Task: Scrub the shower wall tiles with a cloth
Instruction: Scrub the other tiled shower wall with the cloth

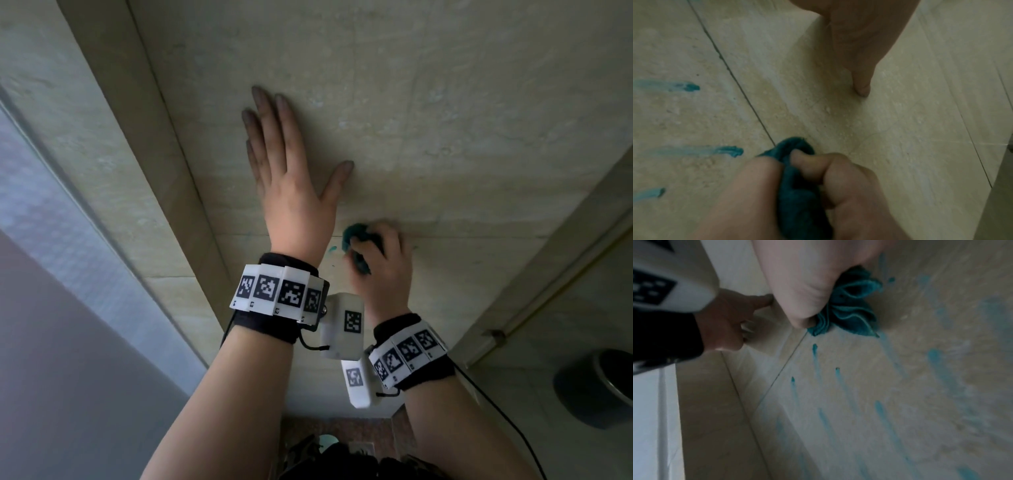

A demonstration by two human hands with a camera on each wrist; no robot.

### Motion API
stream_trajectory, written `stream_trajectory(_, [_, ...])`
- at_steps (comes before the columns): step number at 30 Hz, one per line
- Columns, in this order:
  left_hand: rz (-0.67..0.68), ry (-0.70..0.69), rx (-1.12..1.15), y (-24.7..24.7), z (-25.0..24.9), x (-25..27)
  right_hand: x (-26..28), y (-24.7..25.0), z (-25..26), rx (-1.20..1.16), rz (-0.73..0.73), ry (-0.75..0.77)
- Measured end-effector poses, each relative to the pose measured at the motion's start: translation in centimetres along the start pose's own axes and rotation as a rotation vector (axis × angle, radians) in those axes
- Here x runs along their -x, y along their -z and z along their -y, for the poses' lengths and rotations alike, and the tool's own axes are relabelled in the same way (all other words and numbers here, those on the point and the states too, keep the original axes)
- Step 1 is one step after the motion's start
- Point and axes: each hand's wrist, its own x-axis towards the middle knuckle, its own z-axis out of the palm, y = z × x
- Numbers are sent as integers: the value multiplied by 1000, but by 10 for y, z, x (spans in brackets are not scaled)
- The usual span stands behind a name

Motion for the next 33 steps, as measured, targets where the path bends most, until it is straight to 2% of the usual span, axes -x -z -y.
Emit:
stream_trajectory(2, [5,-10,-7,-3,-3,1,-11,12,-7,-7,-65,-82])
stream_trajectory(4, [13,-19,-16,-7,-6,3,-32,28,-15,-7,-229,-179])
stream_trajectory(7, [15,-20,-24,-11,-11,5,-50,39,-22,0,-360,-220])
stream_trajectory(9, [8,-16,-25,-14,-13,5,-39,32,-20,-14,-313,-226])
stream_trajectory(12, [1,-16,-31,-17,-17,5,-4,19,-14,4,-91,-212])
stream_trajectory(14, [-1,-18,-35,-19,-18,6,5,19,-17,16,-22,-202])
stream_trajectory(20, [25,-39,-47,-24,-24,7,-37,38,-29,-3,-279,-216])
stream_trajectory(22, [18,-40,-48,-25,-26,7,-30,35,-27,-6,-247,-223])
stream_trajectory(26, [11,-45,-48,-29,-30,6,-3,29,-24,16,-28,-205])
stream_trajectory(28, [6,-42,-45,-31,-31,7,-14,35,-25,-8,-17,-197])
stream_trajectory(30, [6,-36,-43,-32,-32,7,-33,44,-30,-9,-98,-173])
stream_trajectory(33, [11,-29,-42,-33,-32,7,-56,57,-52,1,-310,-154])
